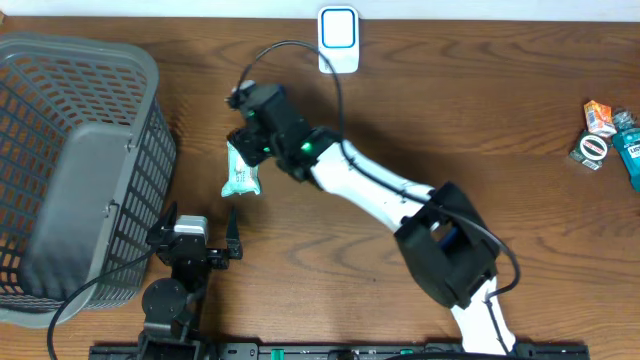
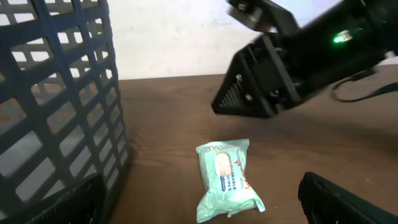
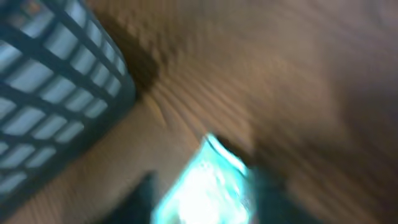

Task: Scan the item barcode
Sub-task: 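Reach the right gripper down to the mint-green wipes pack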

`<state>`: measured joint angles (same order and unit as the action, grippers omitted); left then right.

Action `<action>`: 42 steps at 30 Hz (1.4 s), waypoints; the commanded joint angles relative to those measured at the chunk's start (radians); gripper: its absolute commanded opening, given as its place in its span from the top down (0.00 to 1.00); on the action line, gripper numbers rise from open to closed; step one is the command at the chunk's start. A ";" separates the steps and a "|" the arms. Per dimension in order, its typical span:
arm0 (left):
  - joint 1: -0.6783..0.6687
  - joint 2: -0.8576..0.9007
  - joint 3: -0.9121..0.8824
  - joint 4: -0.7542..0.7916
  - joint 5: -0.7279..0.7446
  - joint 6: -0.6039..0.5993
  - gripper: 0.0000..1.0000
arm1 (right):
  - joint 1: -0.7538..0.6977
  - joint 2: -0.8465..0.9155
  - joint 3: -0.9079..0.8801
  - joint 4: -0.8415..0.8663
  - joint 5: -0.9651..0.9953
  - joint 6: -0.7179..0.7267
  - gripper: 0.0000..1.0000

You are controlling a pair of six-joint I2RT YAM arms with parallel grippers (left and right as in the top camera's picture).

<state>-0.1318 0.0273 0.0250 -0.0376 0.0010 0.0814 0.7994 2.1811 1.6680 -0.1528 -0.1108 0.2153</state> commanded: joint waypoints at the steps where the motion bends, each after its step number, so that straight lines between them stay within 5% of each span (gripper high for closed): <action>1: 0.002 -0.002 -0.021 -0.036 -0.013 -0.005 0.02 | 0.034 0.079 0.002 0.063 0.090 -0.019 0.92; 2: 0.002 -0.002 -0.021 -0.036 -0.013 -0.005 0.02 | 0.039 0.098 0.003 0.087 0.080 -0.019 0.99; 13: 0.002 -0.002 -0.021 -0.036 -0.013 -0.005 0.02 | 0.069 0.177 0.003 0.115 -0.031 -0.049 0.99; 22: 0.002 -0.002 -0.021 -0.036 -0.013 -0.005 0.02 | 0.046 0.159 0.004 -0.201 0.015 -0.208 0.99; 37: 0.002 -0.002 -0.021 -0.036 -0.013 -0.005 0.02 | -0.051 -0.185 0.004 -0.659 0.146 -0.151 0.98; 42: 0.002 -0.002 -0.021 -0.036 -0.013 -0.005 0.02 | -0.051 -0.262 0.003 -0.695 0.146 0.092 0.27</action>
<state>-0.1318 0.0273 0.0250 -0.0376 0.0010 0.0814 0.7444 1.9530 1.6688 -0.8421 0.0196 0.1165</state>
